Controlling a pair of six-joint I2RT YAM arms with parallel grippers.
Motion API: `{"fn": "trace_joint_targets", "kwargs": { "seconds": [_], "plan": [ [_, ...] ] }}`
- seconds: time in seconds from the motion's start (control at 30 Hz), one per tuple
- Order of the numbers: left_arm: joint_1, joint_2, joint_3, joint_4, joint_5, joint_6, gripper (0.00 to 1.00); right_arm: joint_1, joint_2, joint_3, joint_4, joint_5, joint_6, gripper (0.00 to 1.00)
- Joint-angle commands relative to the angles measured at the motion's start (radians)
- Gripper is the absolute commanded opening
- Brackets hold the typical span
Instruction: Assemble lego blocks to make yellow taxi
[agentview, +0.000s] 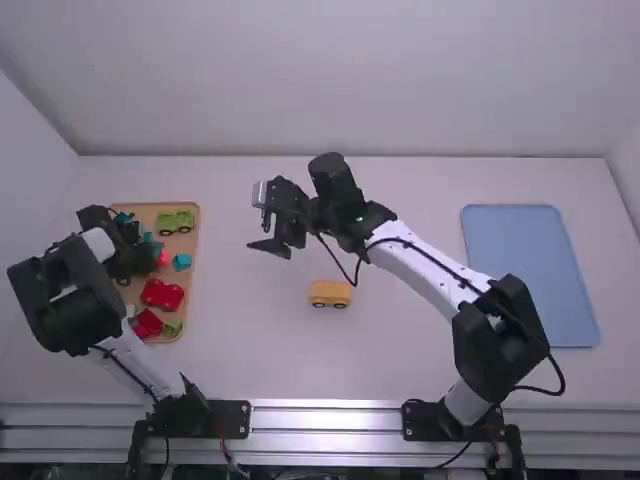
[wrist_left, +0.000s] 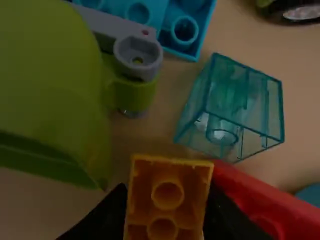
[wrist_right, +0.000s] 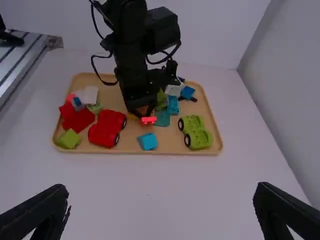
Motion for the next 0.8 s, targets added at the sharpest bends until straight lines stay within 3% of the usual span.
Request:
{"fn": "trace_joint_targets", "kwargs": {
  "seconds": [0.0, 0.07, 0.13, 0.23, 0.6, 0.77],
  "plan": [
    [-0.002, 0.024, -0.037, -0.027, -0.038, -0.018, 0.35, -0.002, -0.015, 0.028, 0.003, -0.002, 0.008, 0.99],
    [-0.002, 0.024, -0.037, -0.031, -0.063, -0.065, 0.36, -0.002, -0.015, 0.028, 0.003, -0.002, 0.008, 0.99],
    [-0.002, 0.024, -0.037, -0.034, -0.052, -0.079, 0.53, -0.003, -0.015, 0.028, 0.003, -0.003, 0.008, 0.99],
    [-0.002, 0.024, -0.028, -0.042, -0.040, -0.087, 0.62, -0.003, -0.015, 0.028, 0.003, -0.002, 0.008, 0.99],
    [0.000, 0.024, 0.083, -0.159, 0.027, -0.164, 0.58, -0.003, -0.015, 0.028, 0.004, -0.002, 0.008, 0.99],
    [0.005, 0.024, 0.137, -0.225, 0.020, -0.184, 0.61, -0.003, -0.015, 0.028, 0.004, 0.031, 0.008, 0.99]
  ]
}}
